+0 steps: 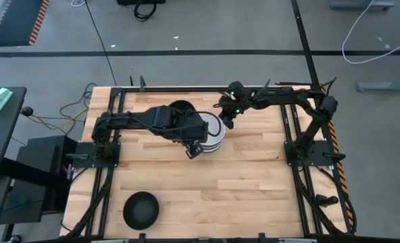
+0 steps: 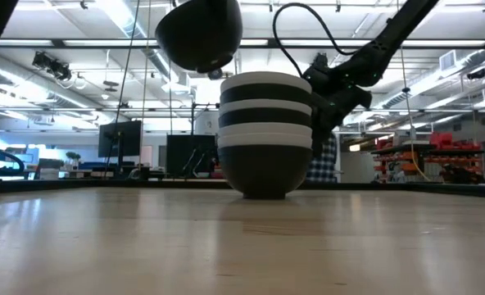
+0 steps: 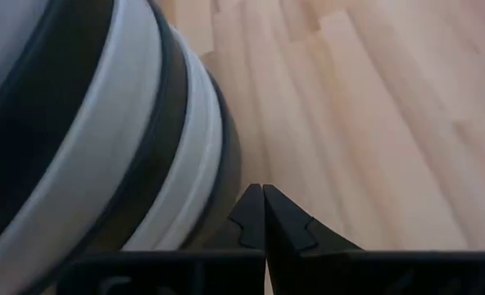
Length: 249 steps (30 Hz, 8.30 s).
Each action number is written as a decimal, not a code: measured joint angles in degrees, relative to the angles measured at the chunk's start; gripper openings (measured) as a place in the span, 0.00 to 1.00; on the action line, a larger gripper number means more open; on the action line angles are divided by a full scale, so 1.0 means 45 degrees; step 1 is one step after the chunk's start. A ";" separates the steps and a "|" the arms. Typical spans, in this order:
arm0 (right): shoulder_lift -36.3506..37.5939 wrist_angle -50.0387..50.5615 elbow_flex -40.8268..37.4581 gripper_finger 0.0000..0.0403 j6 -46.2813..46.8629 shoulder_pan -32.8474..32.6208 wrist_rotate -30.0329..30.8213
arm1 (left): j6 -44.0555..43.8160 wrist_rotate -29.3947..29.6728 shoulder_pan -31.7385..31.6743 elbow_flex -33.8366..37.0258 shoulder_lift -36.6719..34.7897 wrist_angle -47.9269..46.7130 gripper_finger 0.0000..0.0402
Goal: Nest bowls inside each other
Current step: Stack the black bowl on top of the white bowls
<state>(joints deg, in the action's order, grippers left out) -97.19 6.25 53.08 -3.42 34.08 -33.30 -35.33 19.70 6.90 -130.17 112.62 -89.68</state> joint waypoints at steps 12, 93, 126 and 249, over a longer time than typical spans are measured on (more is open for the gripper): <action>-0.0399 -0.1083 0.0000 0.00 0.0777 -0.1350 0.0409 | -0.0207 -0.0002 0.0683 0.0005 0.0000 -0.0016 0.02; -0.0709 -0.0096 0.0316 0.00 0.0618 -0.3936 0.2962 | -0.0786 -0.2715 0.1145 0.0355 0.2526 -0.0084 0.06; -0.0705 0.0081 0.0316 0.09 0.0858 -0.3948 0.2962 | -0.1360 -0.3210 0.1068 0.0379 0.1559 -0.0076 0.21; -0.0700 -0.0059 0.0306 0.10 0.0771 -0.4118 0.2962 | -0.1380 -0.1323 0.1874 0.0690 0.1763 -0.0079 0.24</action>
<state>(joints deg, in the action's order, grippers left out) -100.33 5.98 54.46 0.05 15.55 -19.97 -41.54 13.75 15.33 -127.07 120.55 -90.03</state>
